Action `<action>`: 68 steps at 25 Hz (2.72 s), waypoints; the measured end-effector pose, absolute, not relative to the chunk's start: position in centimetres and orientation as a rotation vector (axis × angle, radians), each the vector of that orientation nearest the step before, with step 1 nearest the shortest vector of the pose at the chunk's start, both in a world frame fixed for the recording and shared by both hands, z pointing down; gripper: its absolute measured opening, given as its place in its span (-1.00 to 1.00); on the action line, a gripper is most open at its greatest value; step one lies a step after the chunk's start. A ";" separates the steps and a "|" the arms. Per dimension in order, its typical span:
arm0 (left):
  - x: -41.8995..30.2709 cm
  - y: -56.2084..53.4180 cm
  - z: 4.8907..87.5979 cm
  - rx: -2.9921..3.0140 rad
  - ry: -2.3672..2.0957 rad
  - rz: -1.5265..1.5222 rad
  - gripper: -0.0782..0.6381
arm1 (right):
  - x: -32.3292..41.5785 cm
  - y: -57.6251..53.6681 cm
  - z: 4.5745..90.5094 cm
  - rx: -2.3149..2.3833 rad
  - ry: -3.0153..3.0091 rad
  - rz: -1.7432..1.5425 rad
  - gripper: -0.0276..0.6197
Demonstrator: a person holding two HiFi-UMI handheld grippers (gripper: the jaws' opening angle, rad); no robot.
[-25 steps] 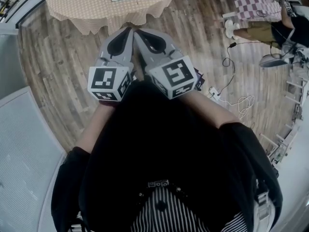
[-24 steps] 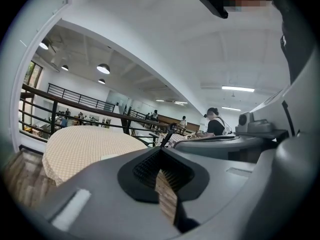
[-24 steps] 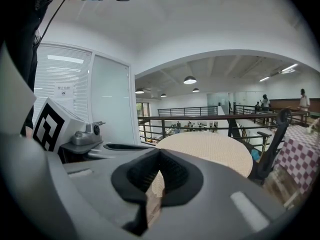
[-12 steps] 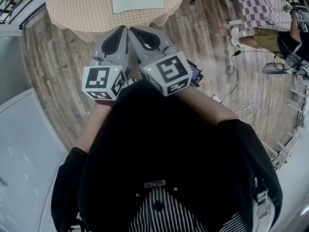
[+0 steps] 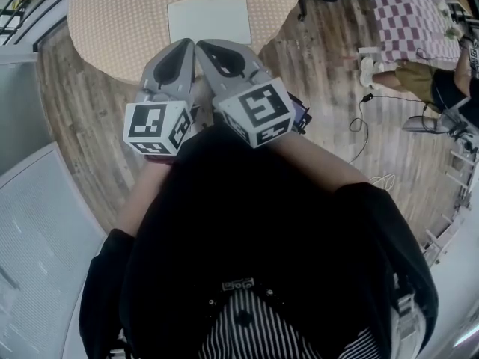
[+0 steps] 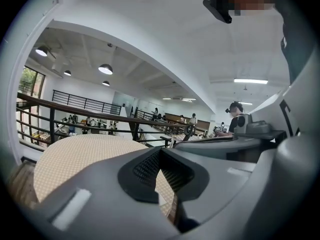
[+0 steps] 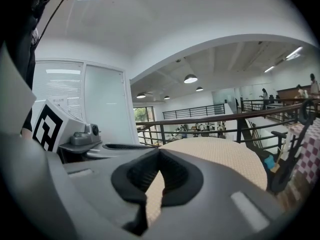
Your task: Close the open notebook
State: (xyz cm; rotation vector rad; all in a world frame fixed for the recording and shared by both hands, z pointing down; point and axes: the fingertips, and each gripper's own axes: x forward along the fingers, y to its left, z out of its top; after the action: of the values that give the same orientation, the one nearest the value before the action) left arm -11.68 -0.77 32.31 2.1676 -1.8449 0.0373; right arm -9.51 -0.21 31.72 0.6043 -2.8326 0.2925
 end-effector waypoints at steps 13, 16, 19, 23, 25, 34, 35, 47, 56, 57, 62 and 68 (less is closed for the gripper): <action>-15.1 -10.0 31.4 2.016 -1.989 0.084 -0.78 | -13.0 -9.9 31.1 0.390 -2.892 0.370 -0.91; -15.8 -10.4 32.3 1.992 -1.982 0.116 -0.78 | -13.7 -10.3 31.8 0.360 -2.890 0.385 -0.91; -16.4 -11.2 33.0 2.002 -1.956 0.130 -0.78 | -14.3 -11.1 32.5 0.364 -2.870 0.404 -0.91; -17.8 -12.1 32.5 2.060 -1.925 0.115 -0.78 | -15.7 -11.8 32.4 0.401 -2.857 0.366 -0.91; -19.0 -12.6 31.9 2.110 -1.899 0.091 -0.78 | -16.9 -12.2 31.9 0.441 -2.851 0.334 -0.91; -21.4 -18.3 30.7 2.260 -1.750 0.050 -0.78 | -19.4 -17.7 30.5 0.652 -2.800 0.302 -0.91; -21.9 -18.4 30.8 2.277 -1.724 0.045 -0.78 | -19.9 -17.8 30.6 0.681 -2.791 0.297 -0.91; -21.1 -20.1 34.4 2.368 -1.440 0.087 -0.78 | -19.6 -19.6 33.7 0.881 -2.656 0.361 -0.91; -19.9 -23.4 36.9 2.328 -1.391 0.132 -0.78 | -18.4 -23.0 36.2 0.864 -2.608 0.426 -0.91; -19.6 -24.0 37.2 2.322 -1.393 0.137 -0.78 | -18.2 -23.7 36.5 0.863 -2.606 0.430 -0.91; -19.5 -26.4 38.6 2.269 -1.390 0.076 -0.78 | -17.9 -26.3 37.9 0.862 -2.594 0.468 -0.91; -19.1 -27.6 41.3 2.214 -1.388 0.107 -0.78 | -17.6 -27.7 40.7 0.833 -2.566 0.522 -0.91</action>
State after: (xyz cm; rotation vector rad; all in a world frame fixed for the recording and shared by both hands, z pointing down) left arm -19.10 -27.61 41.34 2.2141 -1.3885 0.1072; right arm -17.58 -27.66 40.69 0.8334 -2.5655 0.5217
